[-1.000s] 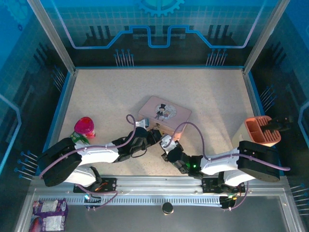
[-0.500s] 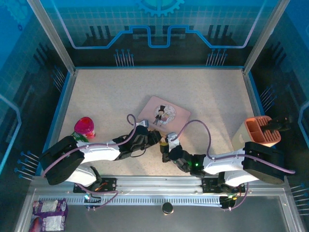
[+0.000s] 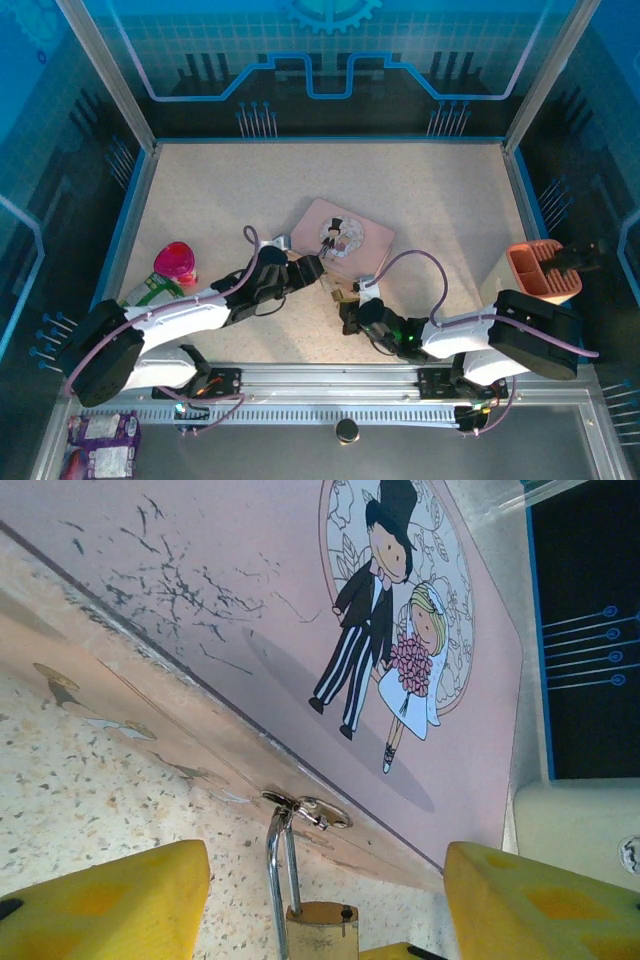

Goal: Unlock the padlock with the key

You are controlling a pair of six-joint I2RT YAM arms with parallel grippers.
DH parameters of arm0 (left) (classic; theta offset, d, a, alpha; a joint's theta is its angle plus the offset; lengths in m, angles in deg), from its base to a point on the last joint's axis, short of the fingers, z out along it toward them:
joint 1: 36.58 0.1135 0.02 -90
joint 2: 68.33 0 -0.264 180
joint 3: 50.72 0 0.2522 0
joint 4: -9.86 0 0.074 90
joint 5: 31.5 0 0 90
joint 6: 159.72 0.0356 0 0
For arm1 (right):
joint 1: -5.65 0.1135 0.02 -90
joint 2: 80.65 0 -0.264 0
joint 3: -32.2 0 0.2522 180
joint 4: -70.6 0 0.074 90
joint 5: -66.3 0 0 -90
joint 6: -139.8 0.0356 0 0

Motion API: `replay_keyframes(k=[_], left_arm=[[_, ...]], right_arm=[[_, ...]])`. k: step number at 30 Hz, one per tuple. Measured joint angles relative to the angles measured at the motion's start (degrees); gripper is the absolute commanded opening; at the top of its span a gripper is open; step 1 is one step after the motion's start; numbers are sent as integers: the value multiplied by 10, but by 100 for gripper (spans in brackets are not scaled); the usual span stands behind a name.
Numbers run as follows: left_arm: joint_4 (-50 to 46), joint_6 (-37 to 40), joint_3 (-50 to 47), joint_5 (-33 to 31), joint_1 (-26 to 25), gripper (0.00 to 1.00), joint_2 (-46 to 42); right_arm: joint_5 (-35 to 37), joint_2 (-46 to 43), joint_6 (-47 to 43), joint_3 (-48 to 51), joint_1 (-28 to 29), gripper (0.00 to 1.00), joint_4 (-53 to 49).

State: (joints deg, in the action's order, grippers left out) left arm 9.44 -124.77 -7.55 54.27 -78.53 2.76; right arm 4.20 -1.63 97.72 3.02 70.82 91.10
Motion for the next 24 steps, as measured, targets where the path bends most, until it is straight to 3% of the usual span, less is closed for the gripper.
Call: replay_keyframes(k=[6, 11, 24], left_arm=[[-39, 57, 7, 2, 18, 68, -7], [-40, 81, 6, 13, 36, 69, -16], [-53, 142, -4, 31, 89, 71, -63]], right_arm=[[-46, 16, 12, 0, -35, 5, 10], [-78, 33, 28, 0, -67, 22, 12], [-104, 15, -28, -34, -80, 37, -47]])
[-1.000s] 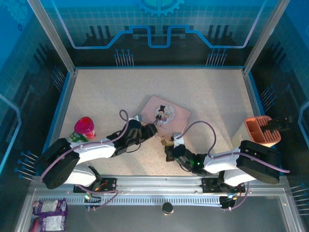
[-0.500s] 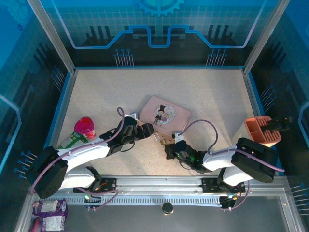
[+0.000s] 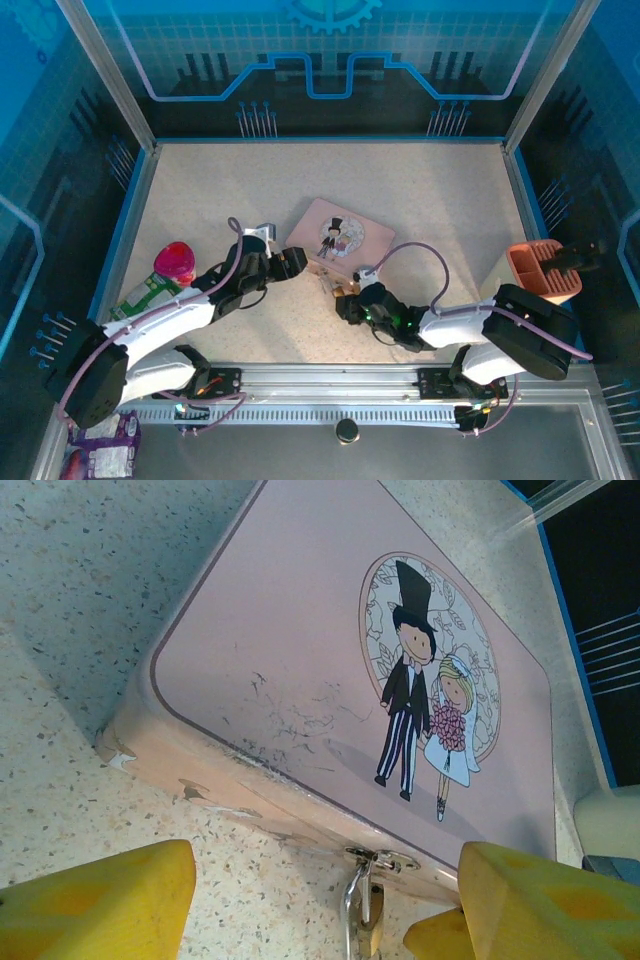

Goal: Unlock the padlock with the key

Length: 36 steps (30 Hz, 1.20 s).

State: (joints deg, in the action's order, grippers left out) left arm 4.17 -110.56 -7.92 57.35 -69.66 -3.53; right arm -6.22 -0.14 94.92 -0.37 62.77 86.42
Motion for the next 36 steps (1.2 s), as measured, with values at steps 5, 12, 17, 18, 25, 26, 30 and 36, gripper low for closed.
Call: replay_keyframes(k=[5, 12, 17, 18, 25, 26, 30, 36], left_arm=[[-11, 13, 0, 10, 5, 72, -4], [-14, 20, -8, 13, 10, 72, -30], [-16, 20, -12, 16, 12, 72, -30], [-16, 20, -12, 16, 14, 72, -30], [-16, 22, -11, 24, 16, 72, -20], [-16, 23, -11, 26, 16, 72, -13], [-20, 27, -5, 31, 18, 73, 17], [-39, 53, 48, 31, 25, 74, 47]], right_arm=[[-23, 10, -30, -28, -25, 40, -21], [-61, 47, -49, -61, -65, 41, -47], [-82, 72, -52, -81, -74, 40, -60], [-87, 77, -52, -83, -75, 39, -61], [-106, 89, -49, -89, -81, 34, -47], [-107, 90, -49, -90, -81, 33, -45], [-112, 92, -46, -90, -84, 30, -37], [-117, 96, -37, -90, -84, 26, -25]])
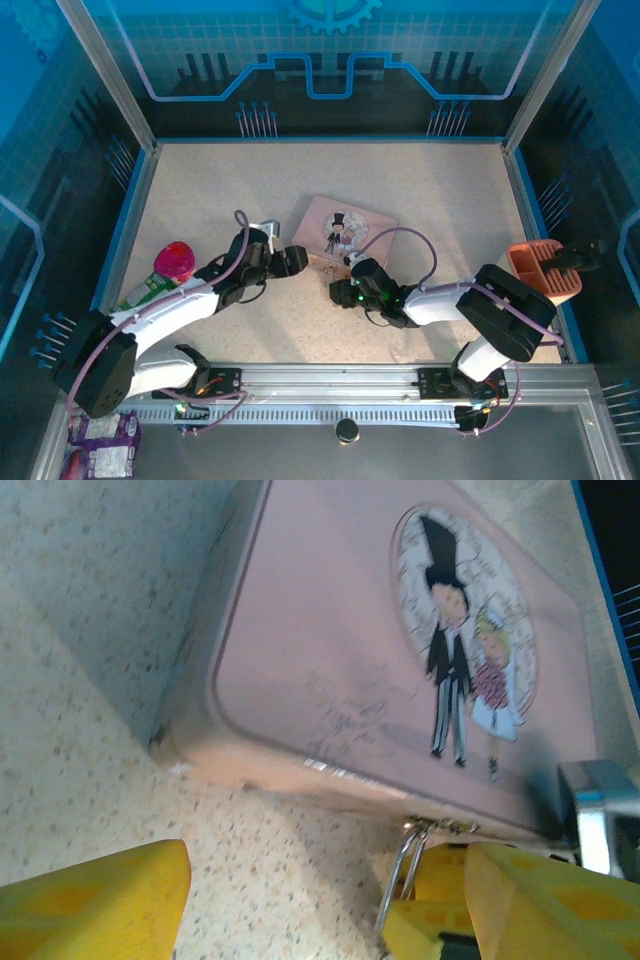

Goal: Unlock the padlock with the key

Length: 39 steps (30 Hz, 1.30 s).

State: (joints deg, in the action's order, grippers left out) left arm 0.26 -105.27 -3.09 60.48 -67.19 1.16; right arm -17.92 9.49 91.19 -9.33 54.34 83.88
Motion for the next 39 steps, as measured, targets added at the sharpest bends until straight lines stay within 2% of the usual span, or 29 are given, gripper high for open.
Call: replay_keyframes(k=[7, 21, 31, 39], left_arm=[[-19, 40, 81, -2, 21, 74, 68], [-81, 114, 227, -10, 54, 73, 235], [-81, 118, 237, 1, 54, 68, 270], [-49, 101, 215, -16, 26, 67, 265]], right_arm=[[3, 15, 24, 0, 1, 18, 36], [13, 21, 47, 12, 6, 16, 77], [6, 18, 42, 7, -2, 14, 60], [-65, 14, -5, 0, -72, 13, 39]])
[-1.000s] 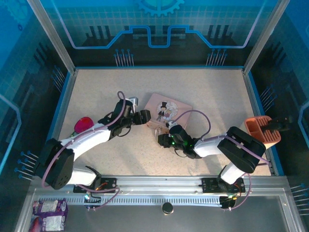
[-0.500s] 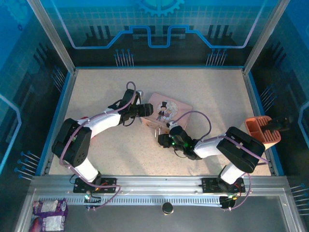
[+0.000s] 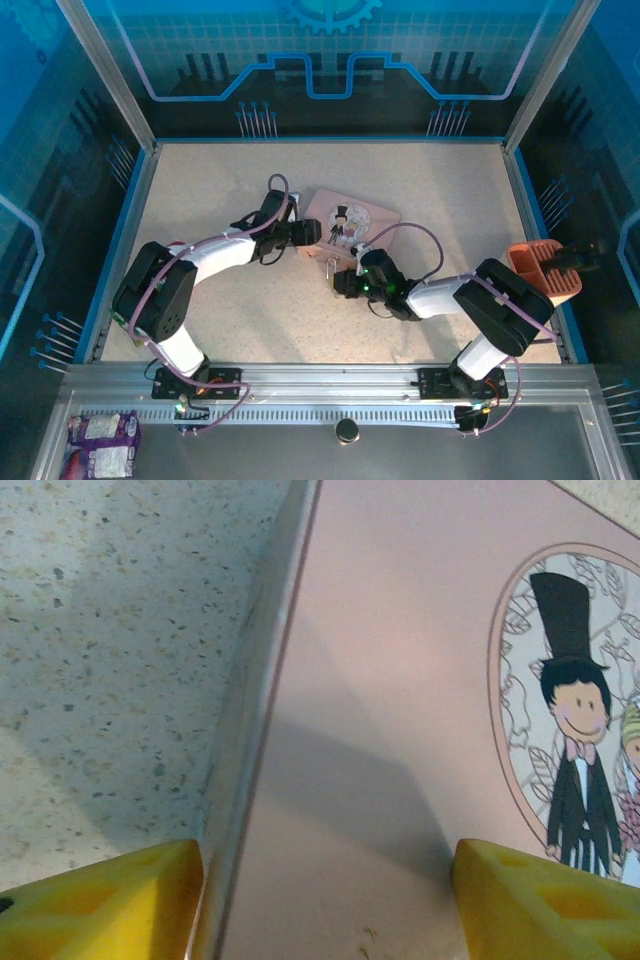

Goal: Unlock the padlock with the key

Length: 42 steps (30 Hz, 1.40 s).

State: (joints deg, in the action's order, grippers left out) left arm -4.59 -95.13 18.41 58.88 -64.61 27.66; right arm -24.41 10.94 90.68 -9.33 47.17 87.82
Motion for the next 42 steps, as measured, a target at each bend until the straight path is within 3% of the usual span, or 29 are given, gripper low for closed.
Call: replay_keyframes(k=[7, 12, 23, 42], left_arm=[[27, -47, -23, -93, -52, 65, -11], [45, -80, -42, -118, -79, 65, -22], [46, -136, -54, -121, -129, 63, -32], [45, -198, -68, -119, -186, 63, -36]], right_arm=[[-24, -20, -19, 4, -28, 13, -32], [-8, -55, 6, 37, -30, 12, -30], [76, -115, 76, 75, -10, 11, -67], [161, -73, 263, 102, -3, 9, 39]])
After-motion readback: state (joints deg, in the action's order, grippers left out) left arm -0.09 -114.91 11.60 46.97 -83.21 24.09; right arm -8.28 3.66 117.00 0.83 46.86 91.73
